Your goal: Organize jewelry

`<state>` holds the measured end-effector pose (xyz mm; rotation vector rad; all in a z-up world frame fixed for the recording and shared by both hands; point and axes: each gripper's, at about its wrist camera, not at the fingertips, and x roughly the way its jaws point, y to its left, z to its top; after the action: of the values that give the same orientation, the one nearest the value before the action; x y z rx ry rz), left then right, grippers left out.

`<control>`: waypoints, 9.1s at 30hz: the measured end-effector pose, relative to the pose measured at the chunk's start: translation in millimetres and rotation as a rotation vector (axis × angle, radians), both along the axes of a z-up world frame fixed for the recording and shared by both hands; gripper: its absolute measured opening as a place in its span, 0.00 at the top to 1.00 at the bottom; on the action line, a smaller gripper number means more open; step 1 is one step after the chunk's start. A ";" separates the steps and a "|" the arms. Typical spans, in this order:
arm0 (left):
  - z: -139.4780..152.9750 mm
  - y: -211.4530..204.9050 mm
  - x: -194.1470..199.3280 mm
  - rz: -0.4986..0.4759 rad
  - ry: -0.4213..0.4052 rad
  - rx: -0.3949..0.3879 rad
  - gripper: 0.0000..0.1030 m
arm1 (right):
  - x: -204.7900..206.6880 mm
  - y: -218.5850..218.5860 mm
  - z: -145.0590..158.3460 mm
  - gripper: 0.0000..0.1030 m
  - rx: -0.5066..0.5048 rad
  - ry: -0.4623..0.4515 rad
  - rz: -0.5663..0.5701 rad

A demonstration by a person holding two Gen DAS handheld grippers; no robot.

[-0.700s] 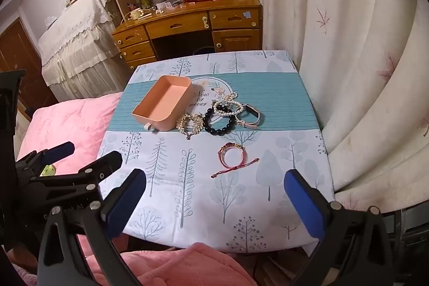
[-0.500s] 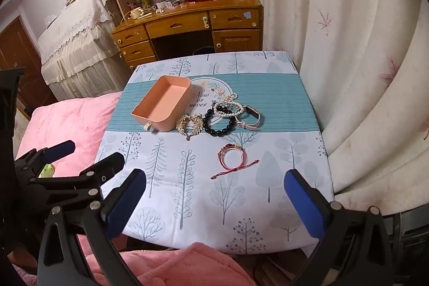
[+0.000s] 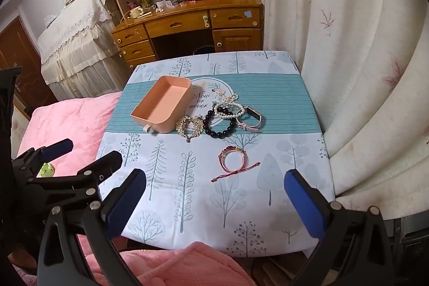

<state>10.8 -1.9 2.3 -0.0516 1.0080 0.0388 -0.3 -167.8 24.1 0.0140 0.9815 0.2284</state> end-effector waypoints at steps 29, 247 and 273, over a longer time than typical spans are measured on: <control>-0.4 1.3 2.7 0.003 -0.002 0.002 0.01 | 4.0 5.2 -6.4 0.00 -0.008 0.009 -0.005; -214.3 -58.9 279.2 0.010 0.464 -0.295 0.90 | 232.6 -40.4 -214.0 0.25 -0.136 -0.129 0.349; -173.6 -50.0 267.1 -0.010 0.428 -0.389 0.95 | 238.2 -43.5 -216.8 0.91 -0.073 -0.069 0.319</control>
<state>277.9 -51.9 -171.3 -0.4078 1.4322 -0.1622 237.9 -211.4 -192.7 -0.2177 0.9204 0.4825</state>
